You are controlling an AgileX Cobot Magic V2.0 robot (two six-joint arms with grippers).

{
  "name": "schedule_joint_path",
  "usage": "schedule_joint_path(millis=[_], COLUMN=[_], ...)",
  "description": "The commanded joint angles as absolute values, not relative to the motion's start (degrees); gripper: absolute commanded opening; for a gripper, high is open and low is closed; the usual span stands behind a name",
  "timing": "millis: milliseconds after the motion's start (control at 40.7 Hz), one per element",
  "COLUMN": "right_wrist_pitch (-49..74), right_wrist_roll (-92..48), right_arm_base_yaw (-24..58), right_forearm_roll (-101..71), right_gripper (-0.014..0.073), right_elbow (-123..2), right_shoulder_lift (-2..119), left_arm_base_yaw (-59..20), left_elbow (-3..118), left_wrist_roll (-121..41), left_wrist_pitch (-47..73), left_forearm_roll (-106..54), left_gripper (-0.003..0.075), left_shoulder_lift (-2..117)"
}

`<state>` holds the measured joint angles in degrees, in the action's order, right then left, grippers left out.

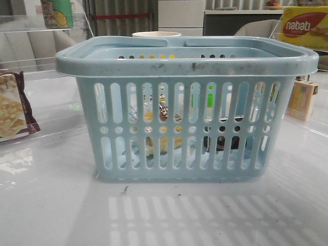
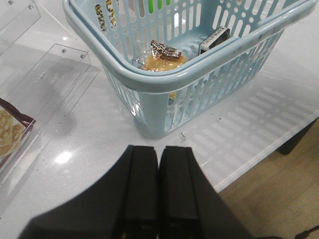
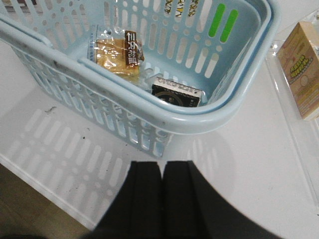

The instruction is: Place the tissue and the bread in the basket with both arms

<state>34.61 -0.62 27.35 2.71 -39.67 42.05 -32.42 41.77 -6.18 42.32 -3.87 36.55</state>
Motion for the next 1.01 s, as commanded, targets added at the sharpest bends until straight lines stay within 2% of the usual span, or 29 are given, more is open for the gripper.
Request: schedule_joint_path(millis=[0, 246, 393, 614, 983], right_wrist_pitch=[30.95, 30.95, 30.95, 30.95, 30.95], right_wrist_roll=[-1.05, -1.05, -1.05, -1.05, -1.05], right_arm_base_yaw=[27.20, 27.20, 27.20, 27.20, 27.20], right_forearm_roll=[3.76, 3.76, 3.76, 3.76, 3.76], right_gripper=[0.0057, 0.0057, 0.0057, 0.0057, 0.0057], right_elbow=[-41.27, -41.27, -41.27, -41.27, -41.27], right_shoulder_lift=[41.70, 41.70, 41.70, 41.70, 41.70], left_arm_base_yaw=[-29.31, -15.80, -8.87, -6.23, -2.94], left_elbow=[40.63, 22.77, 11.96, 2.92, -0.38], left_wrist_roll=[-5.76, -5.76, -5.76, -5.76, -2.97], left_wrist_pitch=[34.70, 12.07, 5.19, 0.31, -3.05], left_forearm_roll=[-3.97, -4.41, -5.93, -5.93, -2.16], left_gripper=[0.0091, 0.0091, 0.0091, 0.0091, 0.0091], left_shoulder_lift=[34.11, 20.17, 10.49, 0.48, -1.46])
